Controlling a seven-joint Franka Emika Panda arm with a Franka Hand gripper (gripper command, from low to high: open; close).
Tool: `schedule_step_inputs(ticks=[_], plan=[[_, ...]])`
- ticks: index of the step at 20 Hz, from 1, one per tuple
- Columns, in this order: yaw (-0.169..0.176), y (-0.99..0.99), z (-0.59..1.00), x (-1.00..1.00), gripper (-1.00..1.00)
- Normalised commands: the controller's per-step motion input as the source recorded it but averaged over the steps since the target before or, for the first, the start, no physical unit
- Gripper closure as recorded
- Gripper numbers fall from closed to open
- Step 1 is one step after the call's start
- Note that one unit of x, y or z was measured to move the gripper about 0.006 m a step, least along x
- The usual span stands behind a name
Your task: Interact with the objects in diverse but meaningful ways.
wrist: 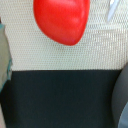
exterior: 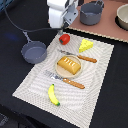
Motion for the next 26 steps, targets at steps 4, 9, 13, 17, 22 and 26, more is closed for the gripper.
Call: schedule_step_inputs(ticks=[4, 9, 13, 17, 22, 26], plan=[[0.161, 0.00, 0.00, 0.03, -1.00], [0.142, 0.00, 0.09, 0.09, -1.00], [0.224, 0.11, 0.04, 0.10, -1.00], [0.177, 0.01, -0.05, 0.05, -1.00], [0.116, -0.01, -0.13, 0.00, -1.00], [0.070, 0.00, -0.18, 0.03, -1.00]])
